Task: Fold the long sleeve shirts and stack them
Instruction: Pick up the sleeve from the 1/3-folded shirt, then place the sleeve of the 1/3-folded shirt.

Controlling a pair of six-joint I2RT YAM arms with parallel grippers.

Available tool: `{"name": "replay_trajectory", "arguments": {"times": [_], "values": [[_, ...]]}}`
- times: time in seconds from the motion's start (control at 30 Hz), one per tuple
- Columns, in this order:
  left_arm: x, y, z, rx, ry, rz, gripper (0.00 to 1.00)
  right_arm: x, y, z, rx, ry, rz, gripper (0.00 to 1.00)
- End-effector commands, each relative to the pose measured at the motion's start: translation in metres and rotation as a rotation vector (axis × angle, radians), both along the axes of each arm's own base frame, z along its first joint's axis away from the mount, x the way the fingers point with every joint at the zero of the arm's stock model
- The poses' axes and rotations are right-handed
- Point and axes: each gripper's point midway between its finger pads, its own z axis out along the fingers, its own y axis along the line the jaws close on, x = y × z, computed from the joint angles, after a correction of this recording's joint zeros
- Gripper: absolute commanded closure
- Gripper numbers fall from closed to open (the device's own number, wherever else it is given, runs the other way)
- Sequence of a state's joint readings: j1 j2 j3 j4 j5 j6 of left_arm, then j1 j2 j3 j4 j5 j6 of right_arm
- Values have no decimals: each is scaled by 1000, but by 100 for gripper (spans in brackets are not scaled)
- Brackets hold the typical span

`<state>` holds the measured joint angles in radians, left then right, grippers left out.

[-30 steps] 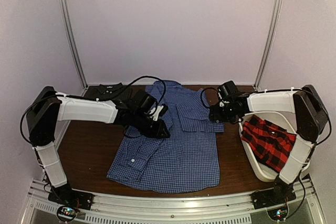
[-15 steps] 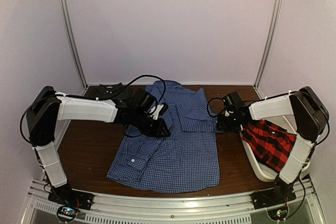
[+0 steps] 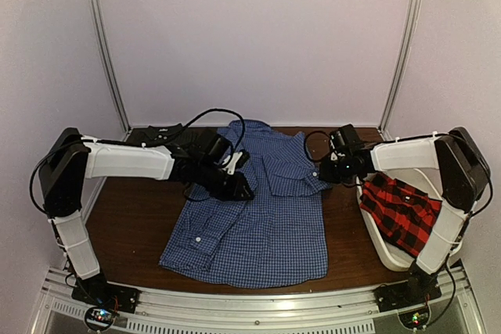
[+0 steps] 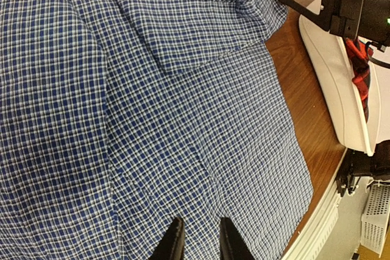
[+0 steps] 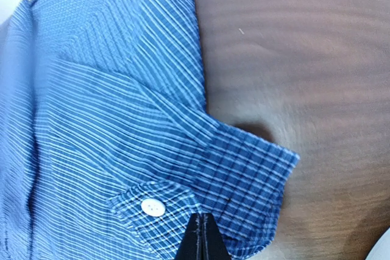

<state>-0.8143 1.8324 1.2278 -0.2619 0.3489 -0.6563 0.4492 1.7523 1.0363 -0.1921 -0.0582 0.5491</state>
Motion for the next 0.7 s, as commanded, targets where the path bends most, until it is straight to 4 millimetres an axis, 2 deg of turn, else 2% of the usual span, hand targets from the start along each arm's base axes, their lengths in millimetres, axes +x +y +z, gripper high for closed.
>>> {"name": "replay_trajectory", "arguments": {"times": [0.0, 0.2, 0.3, 0.47, 0.67], "values": [[16, -13, 29, -86, -51, 5, 78, 9, 27, 49, 47, -89, 54, 100], [23, -21, 33, -123, -55, 2, 78, 6, 85, 88, 109, -146, 167, 100], [27, -17, 32, -145, -40, 24, 78, 4, 122, 97, 129, -162, 228, 100], [37, 10, 25, -179, -2, 122, 78, -5, 192, 93, 163, -145, 348, 100], [45, 62, 8, -221, 46, 279, 75, -19, 270, 66, 186, -92, 487, 100]]}}
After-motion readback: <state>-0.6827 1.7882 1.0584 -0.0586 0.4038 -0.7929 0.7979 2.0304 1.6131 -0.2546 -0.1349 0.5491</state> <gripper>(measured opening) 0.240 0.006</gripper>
